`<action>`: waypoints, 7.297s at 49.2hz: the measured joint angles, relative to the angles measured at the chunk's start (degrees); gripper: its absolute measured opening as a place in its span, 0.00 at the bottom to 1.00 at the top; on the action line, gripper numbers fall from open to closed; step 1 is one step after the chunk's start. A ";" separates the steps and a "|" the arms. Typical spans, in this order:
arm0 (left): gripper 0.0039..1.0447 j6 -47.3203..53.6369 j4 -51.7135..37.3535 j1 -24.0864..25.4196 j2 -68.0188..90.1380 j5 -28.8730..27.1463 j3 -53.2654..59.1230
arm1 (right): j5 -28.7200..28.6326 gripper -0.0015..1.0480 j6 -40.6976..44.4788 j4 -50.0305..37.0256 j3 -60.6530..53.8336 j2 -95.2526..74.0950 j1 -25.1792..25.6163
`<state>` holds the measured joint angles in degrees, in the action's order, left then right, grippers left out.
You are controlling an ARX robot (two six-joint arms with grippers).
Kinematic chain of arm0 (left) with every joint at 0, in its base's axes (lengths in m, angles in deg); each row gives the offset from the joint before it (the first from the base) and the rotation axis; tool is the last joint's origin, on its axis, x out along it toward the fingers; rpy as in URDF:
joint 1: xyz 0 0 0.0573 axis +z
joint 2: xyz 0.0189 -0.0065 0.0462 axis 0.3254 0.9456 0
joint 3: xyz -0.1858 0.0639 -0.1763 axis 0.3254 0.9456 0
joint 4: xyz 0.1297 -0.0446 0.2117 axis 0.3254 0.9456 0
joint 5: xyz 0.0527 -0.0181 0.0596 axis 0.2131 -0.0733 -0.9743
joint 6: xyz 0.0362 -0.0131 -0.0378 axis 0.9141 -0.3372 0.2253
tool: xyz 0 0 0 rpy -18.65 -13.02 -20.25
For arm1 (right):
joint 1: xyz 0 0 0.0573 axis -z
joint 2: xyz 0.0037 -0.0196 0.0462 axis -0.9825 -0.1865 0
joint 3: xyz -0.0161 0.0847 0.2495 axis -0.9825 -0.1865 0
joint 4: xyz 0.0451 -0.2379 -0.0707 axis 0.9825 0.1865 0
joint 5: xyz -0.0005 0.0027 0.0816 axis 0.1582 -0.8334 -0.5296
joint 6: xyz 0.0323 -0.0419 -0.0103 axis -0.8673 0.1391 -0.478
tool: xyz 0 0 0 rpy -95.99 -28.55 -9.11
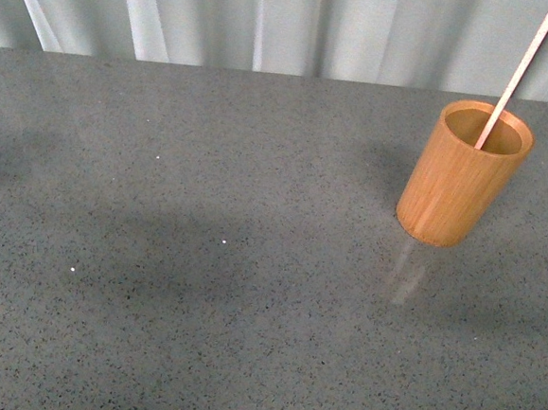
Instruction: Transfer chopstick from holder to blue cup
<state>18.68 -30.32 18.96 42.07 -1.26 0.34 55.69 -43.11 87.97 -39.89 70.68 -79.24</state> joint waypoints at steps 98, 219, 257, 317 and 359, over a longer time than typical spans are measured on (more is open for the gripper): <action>0.94 11.15 8.02 18.69 98.44 -8.85 -55.91 | 0.00 0.90 0.00 0.00 0.00 0.00 0.00; 0.03 16.41 23.56 -24.30 103.21 -5.49 -64.57 | 0.00 0.90 0.00 0.00 0.00 0.00 0.00; 0.03 11.96 18.99 -30.38 112.93 -8.61 -66.77 | 0.02 0.90 0.00 0.00 0.00 0.00 0.00; 0.94 6.36 -9.38 -12.02 83.01 -14.73 -52.22 | 0.00 0.90 0.00 0.00 0.00 0.00 0.00; 0.03 0.15 -45.00 -1.16 57.44 -0.28 -11.13 | 0.00 0.90 0.00 0.00 0.00 0.00 0.00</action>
<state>18.84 -75.32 17.80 99.51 -1.55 -10.78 55.69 -43.11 87.97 -39.89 70.68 -79.24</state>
